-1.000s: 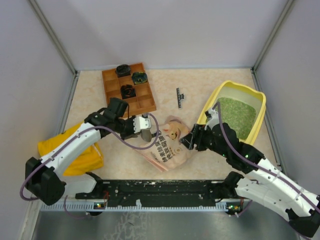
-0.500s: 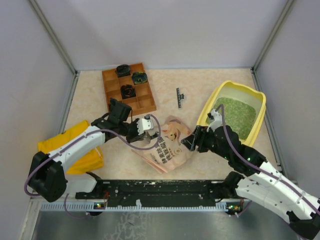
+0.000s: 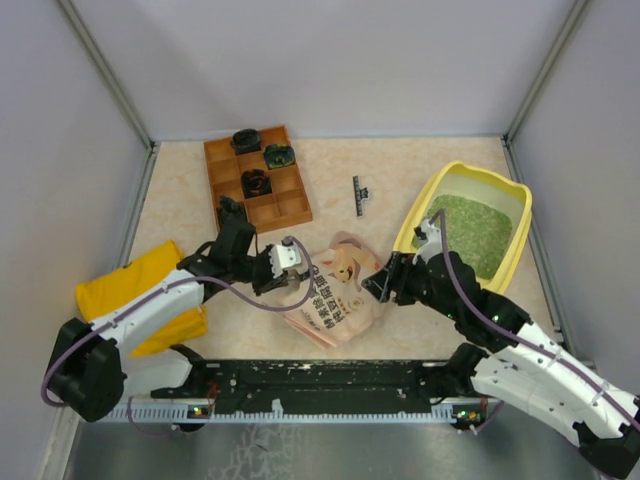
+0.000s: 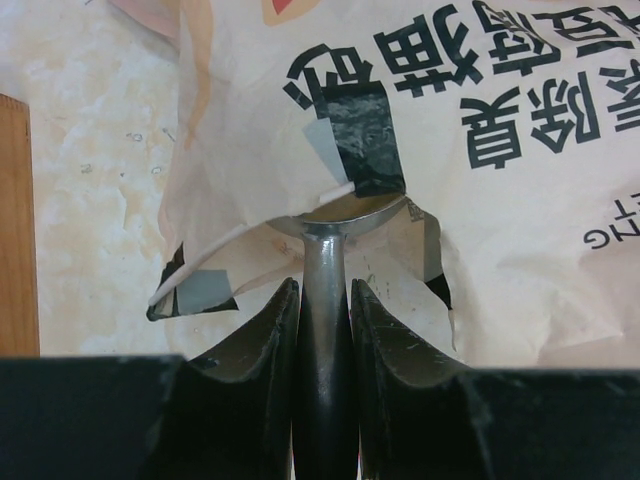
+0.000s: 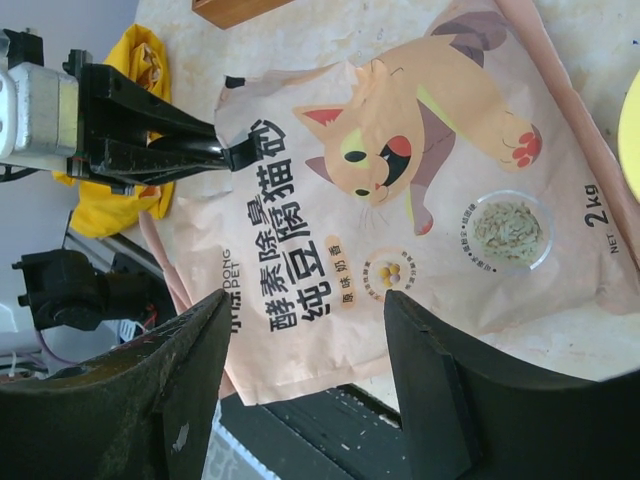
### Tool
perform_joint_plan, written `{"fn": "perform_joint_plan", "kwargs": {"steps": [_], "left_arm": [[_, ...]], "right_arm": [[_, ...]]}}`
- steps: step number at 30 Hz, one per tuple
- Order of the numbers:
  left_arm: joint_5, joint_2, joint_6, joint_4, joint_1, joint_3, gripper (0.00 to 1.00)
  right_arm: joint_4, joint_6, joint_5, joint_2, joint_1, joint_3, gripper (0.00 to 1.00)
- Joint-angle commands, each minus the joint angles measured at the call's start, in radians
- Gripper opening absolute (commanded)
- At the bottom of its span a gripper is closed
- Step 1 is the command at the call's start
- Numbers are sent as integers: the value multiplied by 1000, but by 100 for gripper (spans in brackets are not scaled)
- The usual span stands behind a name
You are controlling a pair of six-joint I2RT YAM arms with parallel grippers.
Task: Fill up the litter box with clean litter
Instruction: 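Scoop the cat litter from the cat litter bag.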
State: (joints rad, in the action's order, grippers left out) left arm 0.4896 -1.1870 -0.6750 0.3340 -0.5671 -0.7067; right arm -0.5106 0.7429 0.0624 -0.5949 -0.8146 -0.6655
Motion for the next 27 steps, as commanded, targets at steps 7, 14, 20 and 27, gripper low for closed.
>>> {"fn": "perform_joint_plan", "kwargs": {"steps": [7, 14, 20, 27], "left_arm": [[5, 135, 61, 12, -2, 46, 0], [-12, 214, 126, -2, -2, 92, 0], [-40, 262, 156, 79, -2, 79, 0], [-99, 359, 173, 177, -2, 39, 0]], "right_arm": [[9, -89, 71, -8, 6, -34, 64], [-1, -131, 82, -55, 6, -81, 65], [3, -167, 83, -78, 6, -109, 65], [3, -206, 110, -103, 6, -144, 65]]}}
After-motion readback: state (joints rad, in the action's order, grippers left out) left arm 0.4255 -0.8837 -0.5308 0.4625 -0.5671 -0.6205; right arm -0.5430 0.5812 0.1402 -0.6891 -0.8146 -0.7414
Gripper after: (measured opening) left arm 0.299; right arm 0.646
